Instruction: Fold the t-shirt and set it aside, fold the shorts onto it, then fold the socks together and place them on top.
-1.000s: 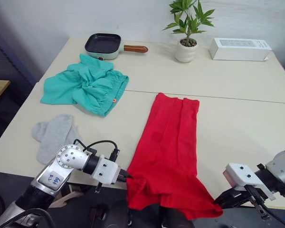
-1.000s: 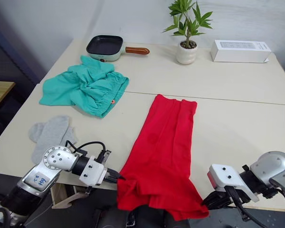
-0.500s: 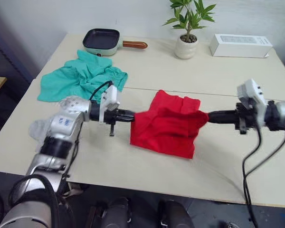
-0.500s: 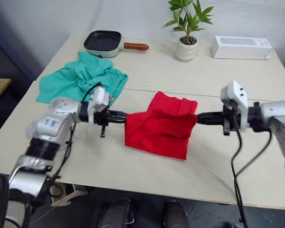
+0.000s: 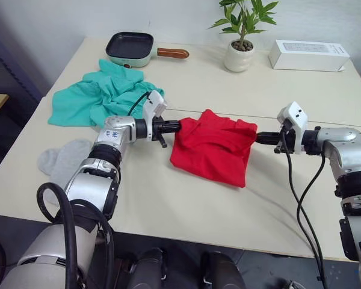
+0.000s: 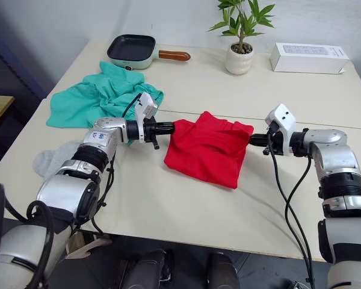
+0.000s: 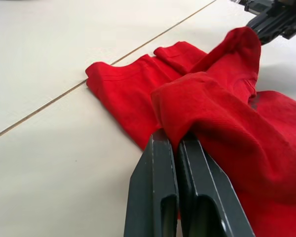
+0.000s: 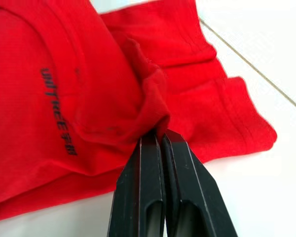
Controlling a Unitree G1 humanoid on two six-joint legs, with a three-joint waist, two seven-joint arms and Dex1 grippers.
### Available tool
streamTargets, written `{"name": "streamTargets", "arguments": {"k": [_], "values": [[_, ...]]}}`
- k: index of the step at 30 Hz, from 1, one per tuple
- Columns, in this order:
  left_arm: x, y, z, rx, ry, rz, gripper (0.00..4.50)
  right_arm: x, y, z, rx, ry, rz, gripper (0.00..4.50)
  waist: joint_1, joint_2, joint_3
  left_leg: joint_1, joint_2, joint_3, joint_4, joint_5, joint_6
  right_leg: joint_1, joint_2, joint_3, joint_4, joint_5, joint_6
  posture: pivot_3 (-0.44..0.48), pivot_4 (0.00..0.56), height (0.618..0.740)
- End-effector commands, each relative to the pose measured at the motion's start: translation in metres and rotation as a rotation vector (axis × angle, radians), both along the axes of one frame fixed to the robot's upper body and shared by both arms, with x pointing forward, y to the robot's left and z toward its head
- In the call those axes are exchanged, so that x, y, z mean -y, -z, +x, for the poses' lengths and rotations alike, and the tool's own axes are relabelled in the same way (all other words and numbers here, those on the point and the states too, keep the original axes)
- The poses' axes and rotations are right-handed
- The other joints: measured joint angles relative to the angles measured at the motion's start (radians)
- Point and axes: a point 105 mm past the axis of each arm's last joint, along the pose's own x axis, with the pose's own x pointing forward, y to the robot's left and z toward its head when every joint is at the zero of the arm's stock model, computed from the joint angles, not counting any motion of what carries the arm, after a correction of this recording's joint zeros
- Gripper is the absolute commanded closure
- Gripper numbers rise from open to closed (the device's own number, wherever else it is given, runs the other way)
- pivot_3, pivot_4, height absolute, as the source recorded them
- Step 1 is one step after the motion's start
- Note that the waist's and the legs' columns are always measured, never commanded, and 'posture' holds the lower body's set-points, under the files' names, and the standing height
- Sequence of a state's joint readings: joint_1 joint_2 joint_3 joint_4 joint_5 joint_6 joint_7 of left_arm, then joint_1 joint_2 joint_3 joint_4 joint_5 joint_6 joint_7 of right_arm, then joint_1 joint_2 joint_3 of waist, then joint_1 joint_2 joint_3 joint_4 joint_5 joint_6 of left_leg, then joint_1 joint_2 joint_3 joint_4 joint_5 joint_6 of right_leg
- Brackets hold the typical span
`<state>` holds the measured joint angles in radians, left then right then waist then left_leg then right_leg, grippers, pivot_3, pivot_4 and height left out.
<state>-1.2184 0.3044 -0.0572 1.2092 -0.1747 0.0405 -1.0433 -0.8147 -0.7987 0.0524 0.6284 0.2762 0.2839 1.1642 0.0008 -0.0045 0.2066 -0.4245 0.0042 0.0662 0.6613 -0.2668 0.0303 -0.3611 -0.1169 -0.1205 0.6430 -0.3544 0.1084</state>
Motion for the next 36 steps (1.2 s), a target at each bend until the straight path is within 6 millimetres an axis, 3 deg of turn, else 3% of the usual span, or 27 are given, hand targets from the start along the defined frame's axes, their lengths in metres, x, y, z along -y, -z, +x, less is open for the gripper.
{"name": "streamTargets", "arguments": {"k": [1,5,14,17,18,22,26,27,28,29,33,36], "values": [[0.004,-0.016,0.003,0.054,0.004,-0.010,4.50,0.017,-0.011,-0.001,0.054,0.064,0.013,4.48,0.000,0.000,0.000,0.000,0.000,0.000,0.001,0.000,0.000,0.000,0.000,0.000,0.001,0.000,0.000,0.000,0.150,0.740],[0.011,-0.020,0.005,0.068,-0.008,-0.012,4.50,0.022,-0.014,0.002,0.068,0.110,0.057,4.48,-0.001,0.000,0.000,0.000,0.000,0.000,0.001,0.000,0.000,0.000,0.000,0.001,0.001,0.000,0.000,0.000,0.150,0.740],[0.029,-0.018,0.014,0.083,-0.088,0.003,4.50,0.025,0.002,0.012,0.065,0.216,0.077,4.48,-0.001,0.000,0.000,0.000,0.000,0.000,0.001,0.000,0.000,0.000,0.000,0.001,0.002,0.000,0.000,0.000,0.150,0.740],[0.024,-0.019,0.025,0.125,-0.210,0.021,4.50,0.029,0.007,0.019,0.082,0.284,0.095,4.48,-0.001,0.000,0.000,0.000,0.000,0.000,0.001,0.000,0.000,0.000,0.000,0.001,0.002,0.000,0.000,0.000,0.150,0.740],[0.020,-0.021,0.030,0.142,-0.263,0.018,4.04,0.033,0.006,0.022,0.095,0.336,0.118,4.50,-0.002,0.000,0.000,0.000,0.000,0.000,0.001,0.000,0.000,0.000,0.000,0.001,0.002,0.000,0.000,0.000,0.150,0.740],[-0.004,-0.028,0.044,0.197,-0.446,0.044,2.87,0.046,0.006,0.026,0.144,0.456,0.152,3.44,-0.002,0.000,0.000,0.000,0.000,0.000,0.001,0.000,0.000,-0.001,-0.001,0.001,0.003,0.000,0.001,0.000,0.150,0.740],[-0.017,-0.020,0.044,0.204,-0.452,0.097,1.75,0.079,0.004,0.022,0.226,0.640,0.173,2.26,-0.002,0.000,0.000,0.000,-0.001,0.000,0.001,0.000,0.000,-0.001,-0.001,0.001,0.003,0.000,0.001,0.000,0.150,0.740],[-0.019,-0.019,0.044,0.213,-0.448,0.115,1.71,0.084,0.004,0.020,0.236,0.660,0.182,1.88,-0.001,0.000,0.000,0.000,-0.001,0.000,0.001,0.000,0.000,-0.001,-0.001,0.002,0.003,0.000,0.001,0.000,0.150,0.740],[-0.020,-0.018,0.041,0.240,-0.415,0.135,1.71,0.081,-0.002,0.014,0.280,0.627,0.202,1.58,0.001,0.000,0.000,0.001,-0.001,0.000,0.001,0.000,0.000,-0.001,-0.001,0.002,0.003,0.000,0.000,0.000,0.150,0.740],[-0.020,-0.018,0.038,0.267,-0.369,0.150,1.23,0.074,-0.006,0.008,0.303,0.575,0.219,1.24,0.002,0.000,0.000,0.001,-0.001,0.000,0.001,0.000,0.000,-0.001,-0.001,0.002,0.003,0.000,0.001,0.000,0.150,0.740],[-0.011,-0.017,0.011,0.411,-0.093,0.171,0.17,0.032,-0.012,-0.026,0.358,0.266,0.150,0.01,-0.001,0.000,0.000,0.001,-0.002,0.001,-0.001,0.000,0.000,-0.001,-0.001,0.003,0.002,0.000,0.001,0.000,0.150,0.740],[-0.010,-0.003,-0.021,0.518,0.156,0.197,0.03,-0.004,-0.001,-0.057,0.321,0.065,0.076,0.00,0.000,0.000,0.000,0.002,-0.002,0.002,-0.002,0.000,0.000,-0.001,0.000,0.004,0.002,0.000,0.001,0.000,0.150,0.740]]}}
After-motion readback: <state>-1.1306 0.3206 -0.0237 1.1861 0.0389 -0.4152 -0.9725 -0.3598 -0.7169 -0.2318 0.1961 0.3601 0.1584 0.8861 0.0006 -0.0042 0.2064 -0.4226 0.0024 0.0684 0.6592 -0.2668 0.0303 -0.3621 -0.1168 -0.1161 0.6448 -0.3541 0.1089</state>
